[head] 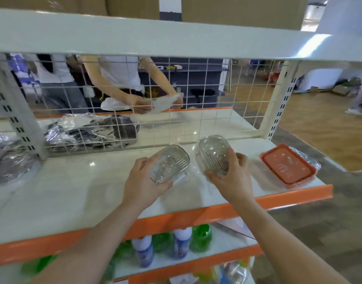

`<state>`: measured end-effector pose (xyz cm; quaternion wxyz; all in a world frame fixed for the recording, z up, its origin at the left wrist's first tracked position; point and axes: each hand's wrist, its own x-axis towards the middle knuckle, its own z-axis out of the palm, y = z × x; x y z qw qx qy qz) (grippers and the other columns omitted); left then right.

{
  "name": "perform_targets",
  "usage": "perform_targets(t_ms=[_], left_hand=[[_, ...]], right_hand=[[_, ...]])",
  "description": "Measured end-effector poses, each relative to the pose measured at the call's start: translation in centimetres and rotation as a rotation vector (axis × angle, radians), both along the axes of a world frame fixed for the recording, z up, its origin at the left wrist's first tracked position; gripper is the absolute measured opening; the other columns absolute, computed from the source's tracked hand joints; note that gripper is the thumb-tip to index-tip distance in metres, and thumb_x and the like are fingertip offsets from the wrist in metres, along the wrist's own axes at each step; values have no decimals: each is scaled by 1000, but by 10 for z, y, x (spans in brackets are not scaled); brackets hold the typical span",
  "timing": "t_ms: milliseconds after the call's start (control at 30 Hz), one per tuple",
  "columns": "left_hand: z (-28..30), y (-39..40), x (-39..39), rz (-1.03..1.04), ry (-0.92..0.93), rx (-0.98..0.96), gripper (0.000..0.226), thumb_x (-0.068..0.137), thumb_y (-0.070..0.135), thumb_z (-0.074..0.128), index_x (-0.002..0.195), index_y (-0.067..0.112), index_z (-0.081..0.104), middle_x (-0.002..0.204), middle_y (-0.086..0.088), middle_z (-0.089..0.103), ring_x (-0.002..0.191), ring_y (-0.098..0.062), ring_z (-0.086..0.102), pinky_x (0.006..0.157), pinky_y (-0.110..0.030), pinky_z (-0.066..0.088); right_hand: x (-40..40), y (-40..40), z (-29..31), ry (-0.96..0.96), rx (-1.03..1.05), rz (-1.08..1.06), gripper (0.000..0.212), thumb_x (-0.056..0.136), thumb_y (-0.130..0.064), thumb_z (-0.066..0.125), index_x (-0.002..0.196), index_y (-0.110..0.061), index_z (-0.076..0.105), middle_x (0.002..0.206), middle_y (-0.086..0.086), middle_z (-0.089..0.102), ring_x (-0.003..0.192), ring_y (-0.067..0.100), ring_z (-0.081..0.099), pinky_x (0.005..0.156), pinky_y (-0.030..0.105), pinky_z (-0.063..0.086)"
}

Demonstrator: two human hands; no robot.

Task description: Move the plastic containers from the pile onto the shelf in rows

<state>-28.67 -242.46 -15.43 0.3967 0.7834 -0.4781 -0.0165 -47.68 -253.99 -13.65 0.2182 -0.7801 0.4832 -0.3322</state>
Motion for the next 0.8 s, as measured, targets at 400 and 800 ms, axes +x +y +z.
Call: perform_targets(t_ms=[400,800], left_hand=[[4,147,44,-30,-47,-10,77,66,34,84,134,21,49,127,3,41,117,-13,46,91,-18,33],[11,242,45,52,-79,21,73,70,37,79,132,20,46,135,-1,38,123,-20,45,97,-30,40]], right_hand=[[38,145,-7,7,20,27,83,74,-34,77,144,-20,33,133,7,36,120,27,38,98,32,34],[53,222,1,19,34,138,87,73,-42,75,145,-25,28,135,4,32,123,24,37,98,35,37]])
